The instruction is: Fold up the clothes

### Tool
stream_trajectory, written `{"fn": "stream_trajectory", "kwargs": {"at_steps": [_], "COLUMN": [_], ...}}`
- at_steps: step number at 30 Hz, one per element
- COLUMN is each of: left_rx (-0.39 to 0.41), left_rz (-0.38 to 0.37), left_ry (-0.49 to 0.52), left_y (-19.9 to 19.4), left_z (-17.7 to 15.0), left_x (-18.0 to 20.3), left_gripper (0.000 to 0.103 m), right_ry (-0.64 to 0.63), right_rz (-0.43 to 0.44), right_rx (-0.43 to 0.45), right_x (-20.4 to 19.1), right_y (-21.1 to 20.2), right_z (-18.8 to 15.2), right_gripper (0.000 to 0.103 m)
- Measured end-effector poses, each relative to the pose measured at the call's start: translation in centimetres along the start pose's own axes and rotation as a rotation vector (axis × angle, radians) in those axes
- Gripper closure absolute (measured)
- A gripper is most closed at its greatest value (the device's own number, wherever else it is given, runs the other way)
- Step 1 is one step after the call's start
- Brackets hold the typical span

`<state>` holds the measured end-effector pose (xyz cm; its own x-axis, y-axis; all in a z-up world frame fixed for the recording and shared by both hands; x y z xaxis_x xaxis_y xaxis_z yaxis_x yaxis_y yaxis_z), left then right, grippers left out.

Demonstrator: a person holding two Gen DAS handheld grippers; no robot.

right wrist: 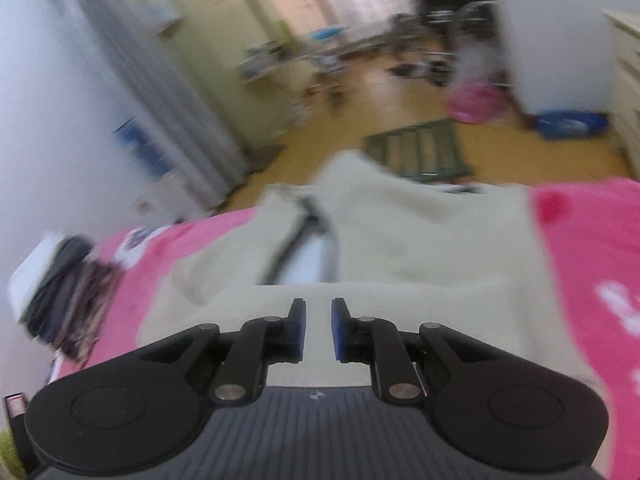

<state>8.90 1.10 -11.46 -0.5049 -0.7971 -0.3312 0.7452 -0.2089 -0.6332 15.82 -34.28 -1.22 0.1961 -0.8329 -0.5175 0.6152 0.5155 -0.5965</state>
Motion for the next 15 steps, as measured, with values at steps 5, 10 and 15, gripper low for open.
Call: {"fn": "stream_trajectory", "kwargs": {"at_steps": [5, 10, 15], "left_rx": [0.000, -0.057, -0.034], "left_rz": [0.071, 0.124, 0.103], "left_ry": [-0.143, -0.243, -0.268], "left_y": [-0.8, -1.0, -1.1], "left_z": [-0.5, -2.9, -3.4], "left_x": [-1.5, -2.4, -2.6], "left_gripper": [0.093, 0.097, 0.095], "right_ry": [-0.117, -0.233, -0.297], "right_rz": [0.064, 0.051, 0.064], "right_rx": [-0.076, -0.203, -0.315], "right_x": [-5.8, -9.6, -12.9], "right_y": [4.0, 8.8, 15.4], "right_z": [0.8, 0.8, 1.1], "right_gripper": [0.087, 0.087, 0.078]}}
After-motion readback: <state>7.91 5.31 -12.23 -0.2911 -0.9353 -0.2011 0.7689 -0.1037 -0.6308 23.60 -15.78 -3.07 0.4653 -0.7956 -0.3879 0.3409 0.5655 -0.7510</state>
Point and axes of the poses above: each gripper's, at about its wrist camera, not at the fingertips, and y roughly the way its jaws point, x to its right, z to its top, the point moved 4 cm from there along y, roughly the way its jaws point, and after that the axes turned 6 degrees about z, right-handed, at the moved point
